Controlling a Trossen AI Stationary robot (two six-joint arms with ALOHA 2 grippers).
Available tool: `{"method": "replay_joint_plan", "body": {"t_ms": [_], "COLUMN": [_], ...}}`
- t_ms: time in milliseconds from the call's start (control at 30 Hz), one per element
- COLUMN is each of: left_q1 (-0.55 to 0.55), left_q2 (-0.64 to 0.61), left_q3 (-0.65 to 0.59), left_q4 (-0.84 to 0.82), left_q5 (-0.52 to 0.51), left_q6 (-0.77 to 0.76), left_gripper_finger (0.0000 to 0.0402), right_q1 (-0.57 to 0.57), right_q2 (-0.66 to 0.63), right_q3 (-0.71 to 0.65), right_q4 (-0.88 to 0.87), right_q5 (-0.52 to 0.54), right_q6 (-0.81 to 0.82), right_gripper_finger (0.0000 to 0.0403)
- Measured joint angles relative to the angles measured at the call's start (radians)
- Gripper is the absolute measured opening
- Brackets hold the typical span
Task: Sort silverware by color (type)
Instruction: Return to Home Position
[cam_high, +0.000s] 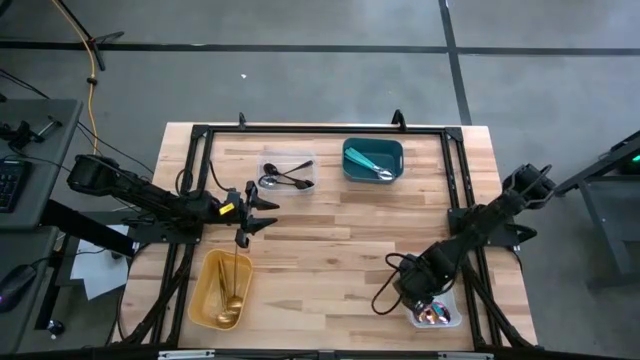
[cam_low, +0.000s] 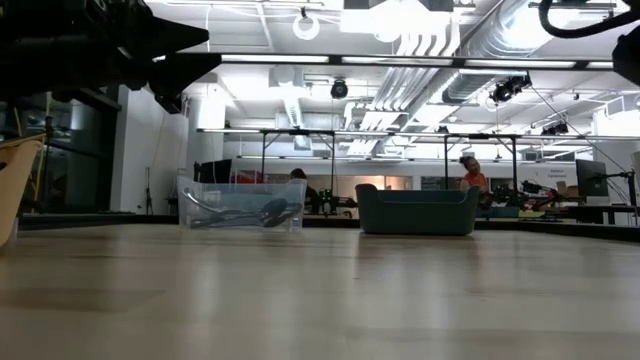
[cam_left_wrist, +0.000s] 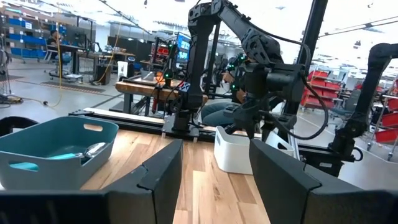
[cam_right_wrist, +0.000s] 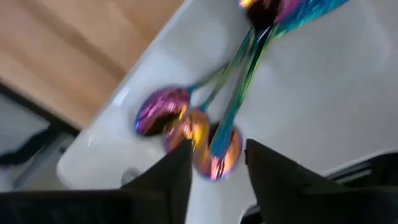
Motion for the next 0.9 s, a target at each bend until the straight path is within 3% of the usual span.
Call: {"method": "replay_joint_plan", "body": {"t_ms": [200,300,500,733,833,900], "left_q1": [0.0,0.0,0.0,0.092,0.189,0.246], "left_q2": [0.0,0.0,-0.014,-0.126,-0.22,-0.289], "left_q3": [0.0,0.0,0.0,0.001,0.041,0.095], "left_q4": [0.008,0.02,0.039,0.006,-0.183,-0.405], "left_q5": [0.0,0.0,0.0,0.021,0.073,0.11], "left_q6": [0.022,0.037,0.065,0.113,0.095,0.094], "left_gripper_finger": [0.0179,0.0179,0.0179,0.0152,0.0114,0.0078], "right_q1": [-0.018,-0.008,0.04,-0.017,-0.055,-0.08], "right_q2": [-0.068,-0.117,-0.188,-0.191,-0.203,-0.214], "right_q3": [0.036,0.09,0.153,0.151,0.151,0.15], "right_q4": [-0.01,-0.015,-0.023,-0.093,-0.11,-0.116], "right_q5": [-0.035,0.14,0.684,0.935,0.985,0.998], "right_q6": [-0.02,-0.052,-0.172,-0.342,-0.426,-0.48], "right_gripper_finger": [0.0204,0.0215,0.0217,0.021,0.0188,0.0162]}}
